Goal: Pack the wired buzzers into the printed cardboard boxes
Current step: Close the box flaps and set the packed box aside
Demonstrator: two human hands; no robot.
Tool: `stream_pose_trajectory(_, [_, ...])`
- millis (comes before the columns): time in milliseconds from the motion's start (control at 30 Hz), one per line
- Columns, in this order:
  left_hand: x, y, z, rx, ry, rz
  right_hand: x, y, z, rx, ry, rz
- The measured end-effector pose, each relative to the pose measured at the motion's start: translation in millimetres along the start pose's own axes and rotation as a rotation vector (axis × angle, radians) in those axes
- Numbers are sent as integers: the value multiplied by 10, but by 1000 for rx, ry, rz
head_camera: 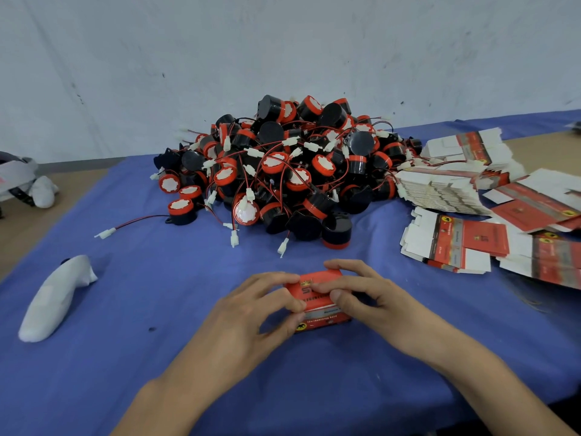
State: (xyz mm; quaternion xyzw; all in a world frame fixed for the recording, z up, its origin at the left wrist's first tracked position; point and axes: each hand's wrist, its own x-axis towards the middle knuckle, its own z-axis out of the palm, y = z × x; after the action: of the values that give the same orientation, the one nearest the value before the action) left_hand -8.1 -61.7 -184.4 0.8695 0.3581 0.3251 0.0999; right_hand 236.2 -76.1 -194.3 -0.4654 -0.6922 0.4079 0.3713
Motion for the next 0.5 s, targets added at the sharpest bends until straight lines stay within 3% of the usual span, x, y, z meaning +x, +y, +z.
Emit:
stream_pose_trajectory(300, [-17,-5,66,-13,-13,-14,-18,-20,31,67,-17,-9])
stream_pose_trajectory(500, [-20,-50,134,-115,-57,-124,-18,-35,14,-20,3,-15])
